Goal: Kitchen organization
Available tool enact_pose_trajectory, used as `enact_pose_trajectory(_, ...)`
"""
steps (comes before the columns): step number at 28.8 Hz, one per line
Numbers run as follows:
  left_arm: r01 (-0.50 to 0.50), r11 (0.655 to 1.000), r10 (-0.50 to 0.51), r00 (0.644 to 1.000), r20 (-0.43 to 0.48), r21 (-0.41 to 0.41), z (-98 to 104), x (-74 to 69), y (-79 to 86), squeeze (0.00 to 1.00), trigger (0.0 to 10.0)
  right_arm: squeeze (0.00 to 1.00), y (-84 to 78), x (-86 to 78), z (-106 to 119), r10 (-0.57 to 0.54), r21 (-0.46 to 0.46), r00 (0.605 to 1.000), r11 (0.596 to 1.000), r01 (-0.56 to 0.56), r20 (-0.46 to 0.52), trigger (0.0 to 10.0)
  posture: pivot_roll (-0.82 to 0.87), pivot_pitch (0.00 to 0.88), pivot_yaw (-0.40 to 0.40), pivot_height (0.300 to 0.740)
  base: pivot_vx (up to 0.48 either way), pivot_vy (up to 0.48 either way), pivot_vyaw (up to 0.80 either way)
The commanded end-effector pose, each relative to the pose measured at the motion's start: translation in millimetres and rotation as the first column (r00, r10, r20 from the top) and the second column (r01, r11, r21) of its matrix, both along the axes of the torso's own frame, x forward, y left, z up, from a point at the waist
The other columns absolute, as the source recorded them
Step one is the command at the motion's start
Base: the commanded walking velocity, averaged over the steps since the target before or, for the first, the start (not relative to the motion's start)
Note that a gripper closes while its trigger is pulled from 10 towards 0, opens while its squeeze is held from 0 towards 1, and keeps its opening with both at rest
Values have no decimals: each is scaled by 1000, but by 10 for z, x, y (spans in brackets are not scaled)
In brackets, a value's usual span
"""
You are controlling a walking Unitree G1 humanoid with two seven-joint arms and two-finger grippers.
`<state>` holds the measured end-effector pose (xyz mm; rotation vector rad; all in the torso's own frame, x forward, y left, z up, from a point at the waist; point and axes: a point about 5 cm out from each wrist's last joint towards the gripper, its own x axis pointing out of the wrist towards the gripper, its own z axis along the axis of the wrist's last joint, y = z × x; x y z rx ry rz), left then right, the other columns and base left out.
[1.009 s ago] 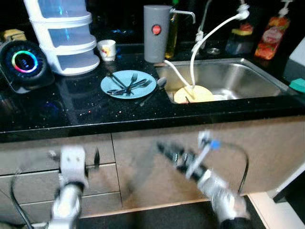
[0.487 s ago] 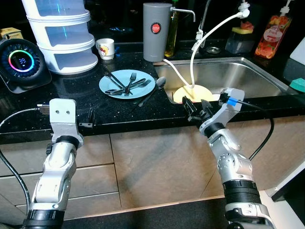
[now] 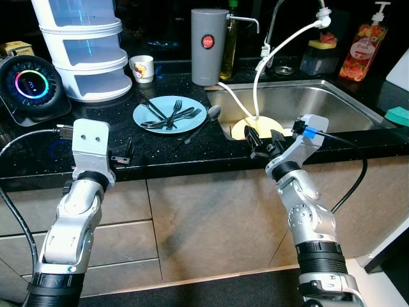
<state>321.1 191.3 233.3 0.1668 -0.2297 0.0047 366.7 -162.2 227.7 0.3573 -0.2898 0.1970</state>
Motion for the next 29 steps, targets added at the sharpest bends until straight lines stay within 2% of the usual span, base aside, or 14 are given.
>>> enact_pose_trajectory(1, 8, 1000, -8, 1000, -4, -9, 27, -9, -1, 0, 10000, 0, 0, 12, 14, -2, -2, 1000, 1000, 2, -6, 10000, 73, 86, -2, 740, 352, 0, 0)
enact_pose_trajectory(29, 6, 1000, -6, 1000, 5, 4, 115, -32, -15, 0, 10000, 0, 47, 30, 34, 19, -1, 1000, 1000, -19, -2, 10000, 80, 83, -8, 740, 346, 0, 0)
